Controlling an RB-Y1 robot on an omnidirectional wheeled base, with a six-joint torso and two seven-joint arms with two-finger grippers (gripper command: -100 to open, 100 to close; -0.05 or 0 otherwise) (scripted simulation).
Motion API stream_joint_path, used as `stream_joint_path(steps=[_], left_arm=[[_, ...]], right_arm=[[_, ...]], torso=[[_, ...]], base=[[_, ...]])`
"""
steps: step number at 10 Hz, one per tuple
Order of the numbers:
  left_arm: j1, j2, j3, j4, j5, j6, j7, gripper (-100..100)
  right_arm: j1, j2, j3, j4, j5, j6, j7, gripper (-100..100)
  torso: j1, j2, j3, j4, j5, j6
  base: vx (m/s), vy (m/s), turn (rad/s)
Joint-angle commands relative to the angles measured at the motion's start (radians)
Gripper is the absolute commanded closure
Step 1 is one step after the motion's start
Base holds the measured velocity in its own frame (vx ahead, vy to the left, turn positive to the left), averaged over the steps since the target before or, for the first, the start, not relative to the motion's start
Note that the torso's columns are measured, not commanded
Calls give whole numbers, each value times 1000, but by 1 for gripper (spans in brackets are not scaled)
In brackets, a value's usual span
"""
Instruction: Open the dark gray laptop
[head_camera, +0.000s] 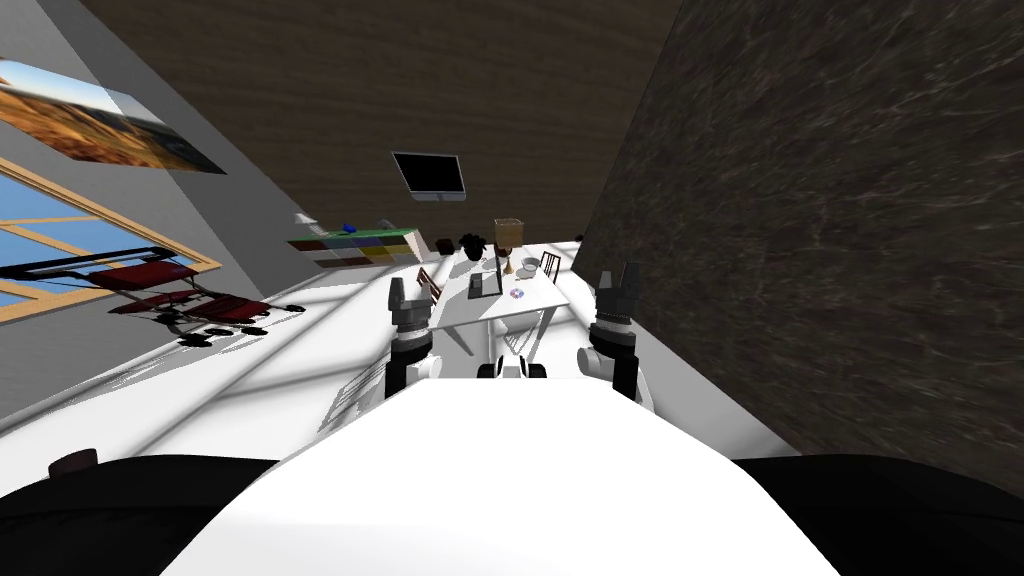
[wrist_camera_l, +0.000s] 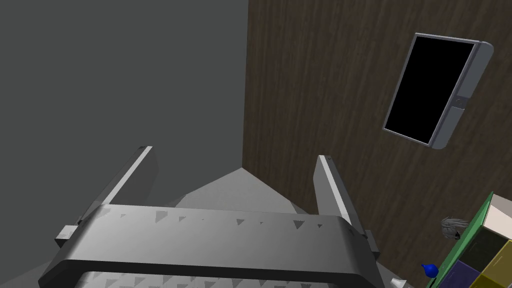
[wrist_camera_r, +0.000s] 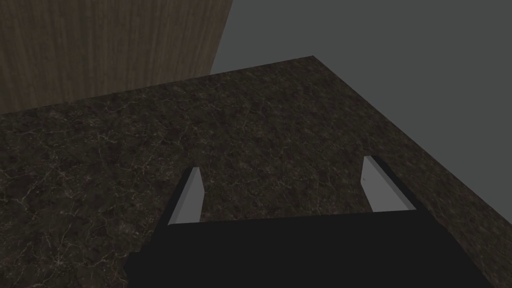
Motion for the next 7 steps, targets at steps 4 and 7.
stream_joint_path(steps=[4,7], left_arm=[[-77,20,50,157,87,-2,39,-100],[-120,26,82,246,142,-5,64,-100]], right_arm=[[0,0,0,0,0,0,0,0],[0,0,0,0,0,0,0,0]], torso=[[0,-1,-1,0,0,0],[0,0,0,0,0,0]], base=[[53,-129,-35],[60,-138,-41]])
